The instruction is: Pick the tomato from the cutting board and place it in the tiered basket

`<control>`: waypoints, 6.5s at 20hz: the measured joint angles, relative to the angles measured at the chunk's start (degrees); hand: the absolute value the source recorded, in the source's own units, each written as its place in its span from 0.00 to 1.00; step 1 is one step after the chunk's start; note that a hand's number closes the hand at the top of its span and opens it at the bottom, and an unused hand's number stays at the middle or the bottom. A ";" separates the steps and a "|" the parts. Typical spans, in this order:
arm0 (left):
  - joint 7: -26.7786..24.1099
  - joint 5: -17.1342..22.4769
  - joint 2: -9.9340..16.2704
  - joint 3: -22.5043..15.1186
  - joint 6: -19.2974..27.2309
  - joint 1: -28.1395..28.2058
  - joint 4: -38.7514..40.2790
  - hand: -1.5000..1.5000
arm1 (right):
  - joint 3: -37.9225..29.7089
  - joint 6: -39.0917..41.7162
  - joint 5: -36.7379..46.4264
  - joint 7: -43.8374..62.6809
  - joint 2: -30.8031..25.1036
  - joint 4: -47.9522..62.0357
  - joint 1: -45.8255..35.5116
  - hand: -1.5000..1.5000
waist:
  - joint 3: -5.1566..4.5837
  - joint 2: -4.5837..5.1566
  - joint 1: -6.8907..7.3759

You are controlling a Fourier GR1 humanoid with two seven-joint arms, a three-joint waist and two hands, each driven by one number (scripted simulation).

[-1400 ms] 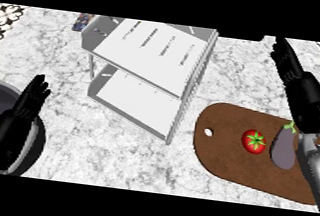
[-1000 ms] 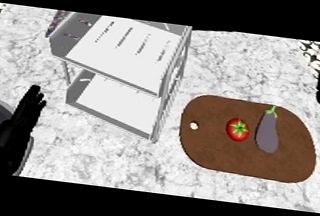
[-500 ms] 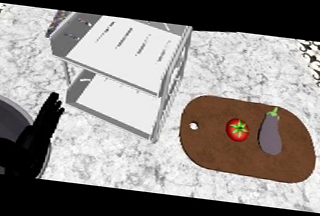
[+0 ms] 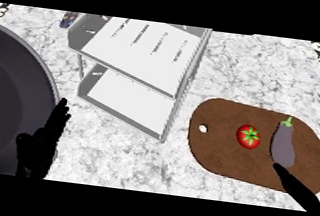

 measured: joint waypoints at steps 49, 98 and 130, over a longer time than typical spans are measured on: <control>-2.26 -2.00 -3.37 1.55 -2.90 -3.48 9.50 0.50 | -7.11 51.25 35.55 40.91 11.42 18.82 -34.09 0.00 | 0.49 -0.44 2.14; -1.79 -4.66 -5.52 4.17 -4.63 -2.55 9.43 0.50 | 29.24 51.01 35.61 23.16 11.15 8.34 -24.42 1.00 | 0.42 -1.05 1.26; -1.45 -6.54 -6.78 4.82 -6.02 -3.05 9.36 0.50 | 18.09 63.98 33.17 33.82 10.91 -6.51 -65.29 1.00 | 0.46 -0.49 2.77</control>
